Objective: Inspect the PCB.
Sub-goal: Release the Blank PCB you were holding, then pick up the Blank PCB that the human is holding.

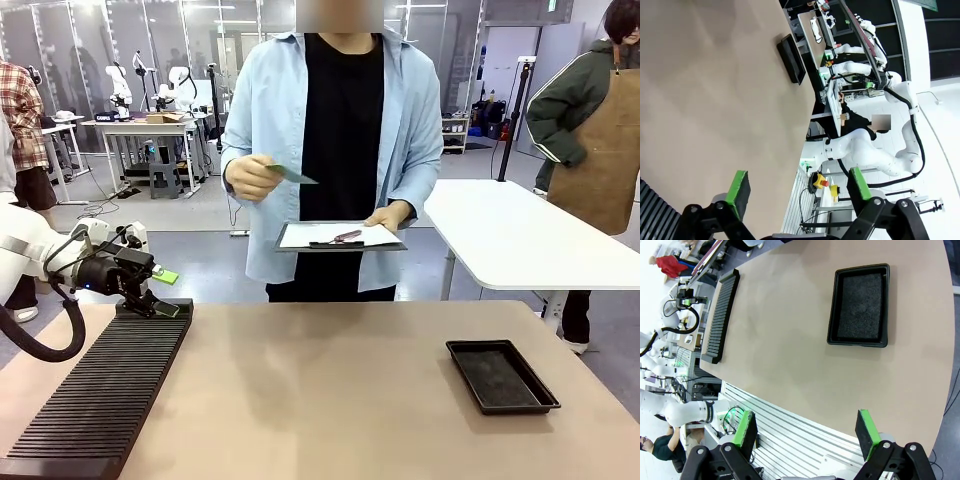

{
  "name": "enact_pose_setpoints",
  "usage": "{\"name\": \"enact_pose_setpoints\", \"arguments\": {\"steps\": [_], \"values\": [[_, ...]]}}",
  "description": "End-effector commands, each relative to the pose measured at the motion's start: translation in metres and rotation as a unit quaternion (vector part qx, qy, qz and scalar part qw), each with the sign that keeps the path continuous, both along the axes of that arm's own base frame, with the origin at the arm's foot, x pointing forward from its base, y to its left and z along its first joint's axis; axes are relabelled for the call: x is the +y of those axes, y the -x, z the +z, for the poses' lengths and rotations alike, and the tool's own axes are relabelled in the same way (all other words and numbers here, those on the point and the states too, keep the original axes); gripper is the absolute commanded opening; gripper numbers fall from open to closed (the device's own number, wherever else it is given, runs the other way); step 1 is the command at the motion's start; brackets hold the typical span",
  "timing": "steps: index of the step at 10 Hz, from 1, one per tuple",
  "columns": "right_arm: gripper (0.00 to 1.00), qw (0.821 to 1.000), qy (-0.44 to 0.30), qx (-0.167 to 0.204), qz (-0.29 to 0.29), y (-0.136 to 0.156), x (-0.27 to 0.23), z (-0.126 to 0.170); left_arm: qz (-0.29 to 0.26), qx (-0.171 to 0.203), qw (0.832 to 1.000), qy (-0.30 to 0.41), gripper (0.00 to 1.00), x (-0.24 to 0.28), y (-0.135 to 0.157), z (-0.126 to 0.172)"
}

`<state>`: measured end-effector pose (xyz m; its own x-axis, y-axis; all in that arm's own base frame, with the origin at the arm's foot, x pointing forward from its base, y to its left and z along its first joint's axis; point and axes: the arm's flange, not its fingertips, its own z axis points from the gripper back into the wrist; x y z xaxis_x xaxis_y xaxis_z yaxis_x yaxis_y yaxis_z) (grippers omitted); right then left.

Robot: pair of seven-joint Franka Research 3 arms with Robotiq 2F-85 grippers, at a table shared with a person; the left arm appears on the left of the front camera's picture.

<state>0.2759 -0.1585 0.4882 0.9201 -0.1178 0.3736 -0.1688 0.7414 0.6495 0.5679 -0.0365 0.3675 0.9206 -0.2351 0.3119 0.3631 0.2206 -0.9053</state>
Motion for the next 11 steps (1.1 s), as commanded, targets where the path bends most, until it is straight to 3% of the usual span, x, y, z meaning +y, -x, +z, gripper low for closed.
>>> {"name": "enact_pose_setpoints", "arguments": {"steps": [1, 9, 11], "values": [[1.0, 1.0, 0.001, -0.005, 0.007, 0.0, -0.002, 0.001, 0.004, -0.001, 1.0, 0.0, 0.99, 0.001, -0.001, 0.0], [1.0, 1.0, 0.001, -0.005, 0.007, 0.0, -0.002, 0.001, 0.0, 0.0, 1.0, 0.0, 0.99, 0.0, 0.0, 0.0], [1.0, 1.0, 0.001, -0.005, 0.007, 0.0, -0.002, 0.001, 0.022, -0.056, 0.995, -0.075, 1.0, 0.025, 0.031, 0.058]]}}
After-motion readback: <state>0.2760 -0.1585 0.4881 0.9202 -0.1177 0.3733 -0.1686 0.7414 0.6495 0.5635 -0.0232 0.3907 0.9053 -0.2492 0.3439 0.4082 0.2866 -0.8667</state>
